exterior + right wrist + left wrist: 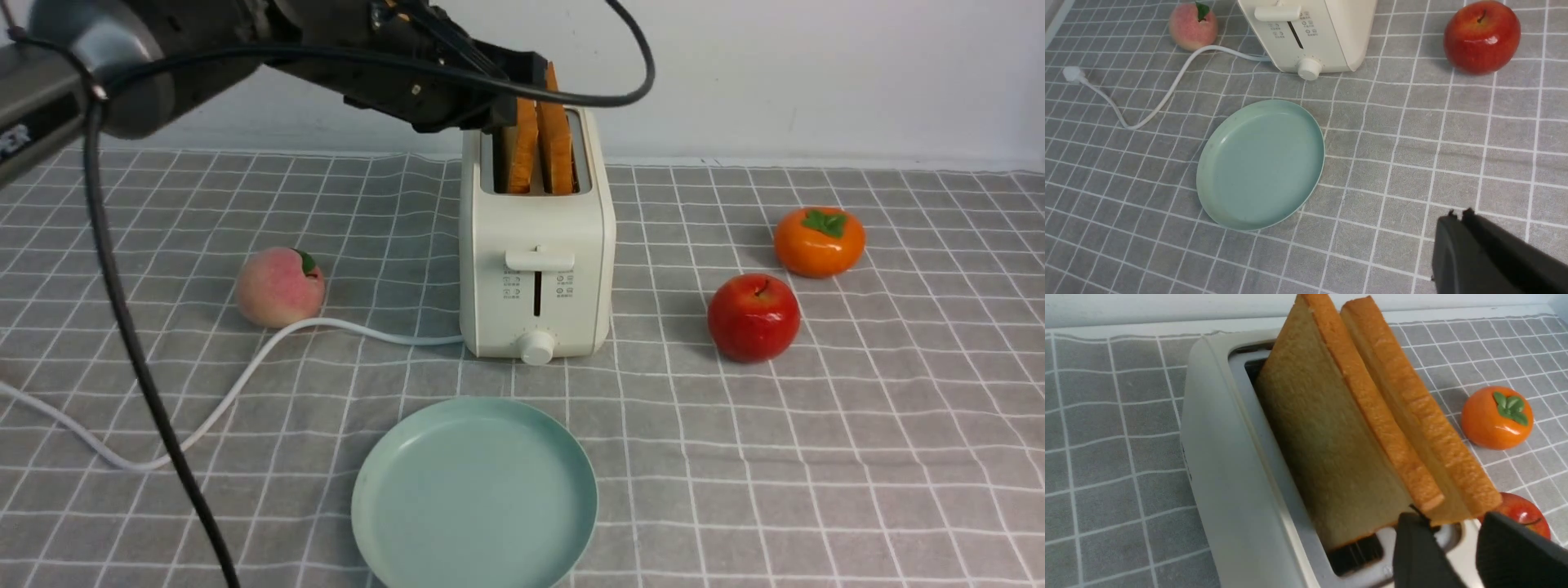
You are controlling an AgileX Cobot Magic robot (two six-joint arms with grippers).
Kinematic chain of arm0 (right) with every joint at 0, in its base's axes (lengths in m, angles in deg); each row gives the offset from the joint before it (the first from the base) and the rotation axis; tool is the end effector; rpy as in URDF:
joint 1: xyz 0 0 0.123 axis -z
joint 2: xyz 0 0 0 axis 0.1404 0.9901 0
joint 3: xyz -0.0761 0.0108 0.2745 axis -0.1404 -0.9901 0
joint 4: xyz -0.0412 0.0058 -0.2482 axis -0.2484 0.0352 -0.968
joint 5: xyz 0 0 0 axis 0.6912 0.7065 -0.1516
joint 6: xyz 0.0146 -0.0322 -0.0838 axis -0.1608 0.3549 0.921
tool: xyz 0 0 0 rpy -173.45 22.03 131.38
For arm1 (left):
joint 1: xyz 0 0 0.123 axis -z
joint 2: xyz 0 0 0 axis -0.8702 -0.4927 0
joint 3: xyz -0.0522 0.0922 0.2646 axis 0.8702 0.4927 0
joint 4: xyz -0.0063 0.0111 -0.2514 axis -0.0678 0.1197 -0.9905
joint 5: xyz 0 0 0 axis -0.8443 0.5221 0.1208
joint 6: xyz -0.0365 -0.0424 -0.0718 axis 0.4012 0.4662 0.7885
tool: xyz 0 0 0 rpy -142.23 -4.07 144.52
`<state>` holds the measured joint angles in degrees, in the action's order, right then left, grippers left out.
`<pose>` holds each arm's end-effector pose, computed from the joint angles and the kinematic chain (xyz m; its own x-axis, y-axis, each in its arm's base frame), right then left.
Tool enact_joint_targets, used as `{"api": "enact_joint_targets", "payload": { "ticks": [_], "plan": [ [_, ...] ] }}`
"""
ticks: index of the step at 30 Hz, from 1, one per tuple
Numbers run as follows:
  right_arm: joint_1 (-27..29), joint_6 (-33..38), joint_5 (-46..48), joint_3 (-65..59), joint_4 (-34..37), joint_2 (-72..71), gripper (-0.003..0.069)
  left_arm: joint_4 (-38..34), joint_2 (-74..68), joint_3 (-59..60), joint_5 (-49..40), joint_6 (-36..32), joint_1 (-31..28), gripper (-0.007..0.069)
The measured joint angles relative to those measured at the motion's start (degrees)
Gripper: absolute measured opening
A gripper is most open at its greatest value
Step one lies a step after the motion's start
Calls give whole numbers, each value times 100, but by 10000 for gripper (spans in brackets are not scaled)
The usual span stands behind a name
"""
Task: Take toasted bread from bread machine on grey coffee table place on plate.
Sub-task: 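Reach for a toast slice standing in the toaster with the left gripper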
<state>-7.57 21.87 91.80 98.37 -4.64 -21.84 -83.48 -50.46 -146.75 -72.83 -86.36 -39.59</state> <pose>0.1253 0.0408 0.3877 -0.6454 0.0610 -0.7614 -0.3121 0.8887 0.3357 0.4272 -0.1822 0.3415 -0.6182 -0.0870 -0.7812 0.3323 0.8717 -0.3600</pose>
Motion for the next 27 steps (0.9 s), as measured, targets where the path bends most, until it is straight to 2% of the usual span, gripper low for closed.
{"api": "enact_joint_targets", "payload": {
  "ticks": [1,3,6,11,17,18,19,20,23,24,27],
  "plan": [
    [0,0,0,0,0,0,13,0,-20,0,5,0,0,244],
    [0,0,-5,0,0,0,15,-31,-216,-112,27,6,0,349],
    [0,0,-44,0,0,0,15,-82,-393,-149,168,6,0,446],
    [0,0,-93,0,4,0,20,-106,-545,-149,472,6,0,468],
    [0,0,-108,0,4,0,22,-111,-676,-155,845,6,1,410],
    [0,0,-108,0,4,0,23,-111,-694,-155,882,6,1,386],
    [0,0,-113,0,4,0,26,-105,-732,-155,935,6,1,328],
    [0,0,-110,0,4,0,26,-105,-732,-155,931,6,1,320],
    [0,0,-123,0,4,0,31,-105,-738,-155,983,6,1,125],
    [0,0,-123,0,4,0,32,-78,-713,-155,974,-11,1,88],
    [0,0,-123,0,4,0,33,88,-569,-155,868,-125,1,93]
  ]
}}
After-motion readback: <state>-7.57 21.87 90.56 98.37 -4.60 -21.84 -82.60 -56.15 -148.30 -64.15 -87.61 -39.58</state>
